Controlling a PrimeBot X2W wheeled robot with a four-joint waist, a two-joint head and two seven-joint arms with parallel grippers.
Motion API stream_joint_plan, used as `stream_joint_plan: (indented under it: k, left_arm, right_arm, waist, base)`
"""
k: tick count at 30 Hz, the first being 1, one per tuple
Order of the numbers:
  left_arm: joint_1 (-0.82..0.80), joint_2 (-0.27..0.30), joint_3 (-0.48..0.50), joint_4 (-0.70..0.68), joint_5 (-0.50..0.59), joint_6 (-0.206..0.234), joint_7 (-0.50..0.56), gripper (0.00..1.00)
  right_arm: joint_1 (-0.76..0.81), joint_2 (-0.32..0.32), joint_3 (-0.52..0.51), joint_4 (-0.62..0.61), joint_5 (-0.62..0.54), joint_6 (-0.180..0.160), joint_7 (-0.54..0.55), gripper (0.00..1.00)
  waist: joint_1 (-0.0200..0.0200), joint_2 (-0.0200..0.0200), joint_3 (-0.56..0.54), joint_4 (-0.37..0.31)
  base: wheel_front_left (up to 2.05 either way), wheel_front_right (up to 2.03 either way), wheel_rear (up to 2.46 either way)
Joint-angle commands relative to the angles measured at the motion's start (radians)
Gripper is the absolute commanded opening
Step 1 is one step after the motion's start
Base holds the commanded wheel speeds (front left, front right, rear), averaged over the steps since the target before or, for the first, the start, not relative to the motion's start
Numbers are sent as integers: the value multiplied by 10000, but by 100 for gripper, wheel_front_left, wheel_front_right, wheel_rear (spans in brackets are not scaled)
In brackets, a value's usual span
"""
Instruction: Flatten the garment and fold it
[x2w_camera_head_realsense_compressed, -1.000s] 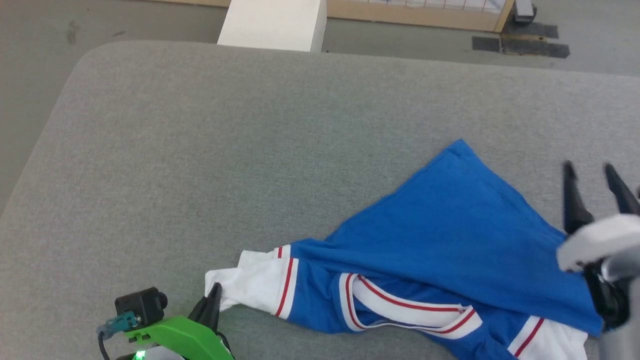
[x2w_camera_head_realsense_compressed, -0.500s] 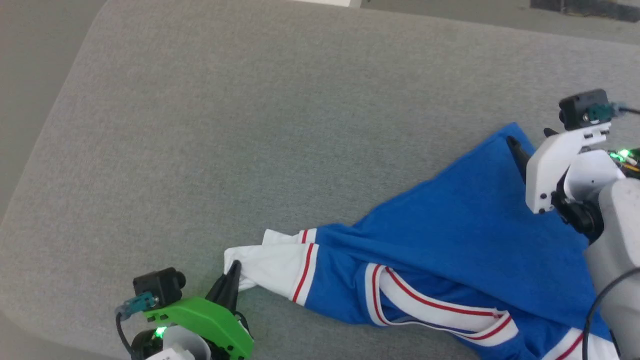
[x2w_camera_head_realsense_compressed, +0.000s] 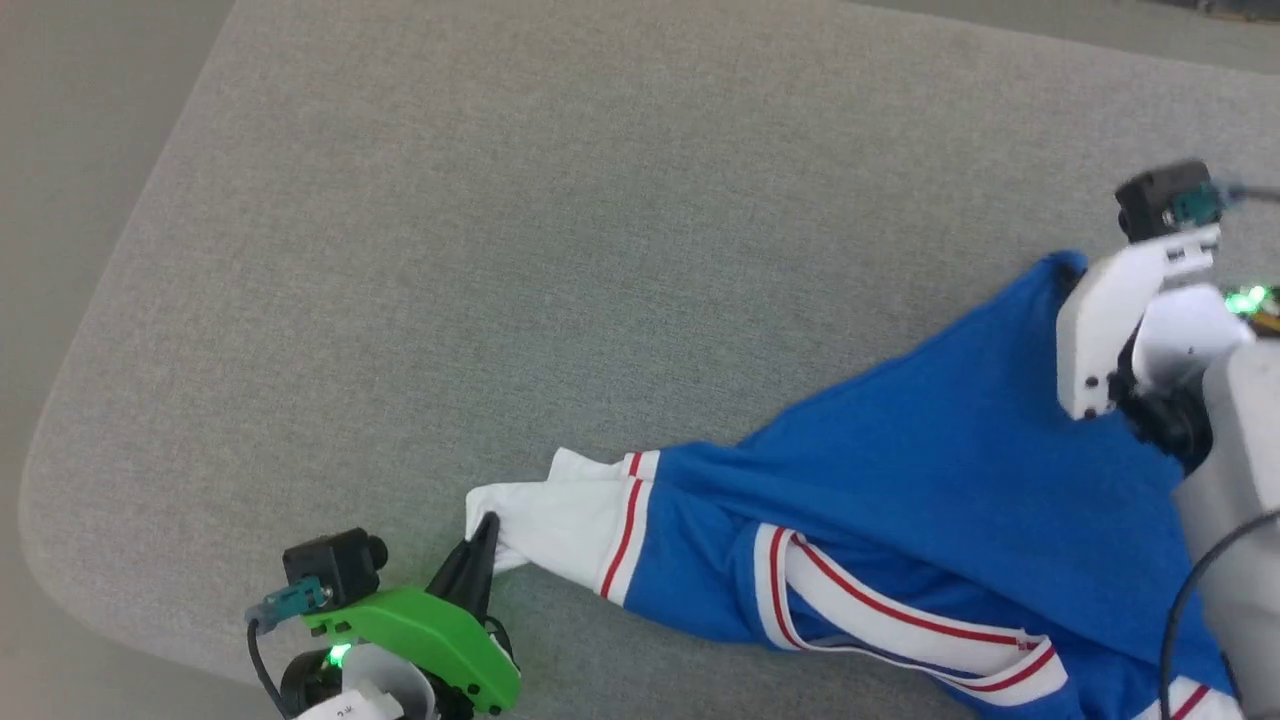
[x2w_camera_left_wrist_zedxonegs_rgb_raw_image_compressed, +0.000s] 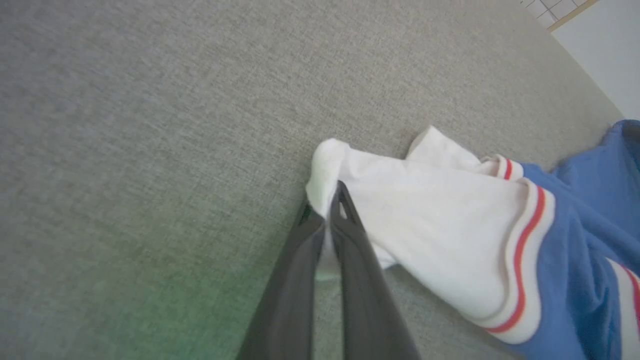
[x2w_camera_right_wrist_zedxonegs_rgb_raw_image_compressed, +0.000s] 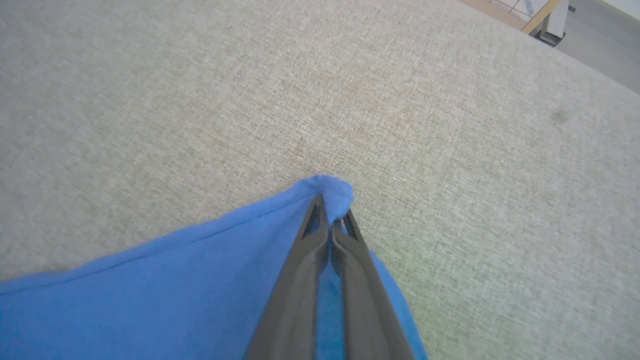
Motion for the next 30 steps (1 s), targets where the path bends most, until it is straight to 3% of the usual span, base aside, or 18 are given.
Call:
stream_joint_plan:
  k: [1, 8, 14, 22, 30]
  left_arm:
    - [83, 113, 59, 46, -56, 46, -44, 0]
    - [497, 433, 255, -210, -13, 236, -66, 0]
    - [544, 777, 422, -761, 322, 342, -414, 0]
    - [-888, 1578, 463, -2050, 1008, 75, -376, 0]
    - [-3653, 2189, 740, -3125, 813, -435, 509, 0]
  right_arm:
    - [374, 159, -114, -162, 104, -15, -466, 0]
    - [2394, 852, -892, -1516, 474, -15, -3643, 0]
    - [4186, 1246, -1463, -3015, 671, -15, -4888, 0]
    - [4900, 1130, -2190, -5396, 594, -15, -4170, 0]
    - [3334, -201, -2045, -7191, 515, -15, -2082, 0]
  waist:
    - [0, 0, -421, -281]
    - [0, 0, -1437, -927]
    - [0, 0, -2111, -1505]
    - [0, 0, -2668, -2140]
    - [0, 0, -2497, -2634]
  base:
    - [0, 0, 0]
    - [0, 0, 0]
    - [0, 0, 0]
    - [0, 0, 0]
    - [0, 0, 0]
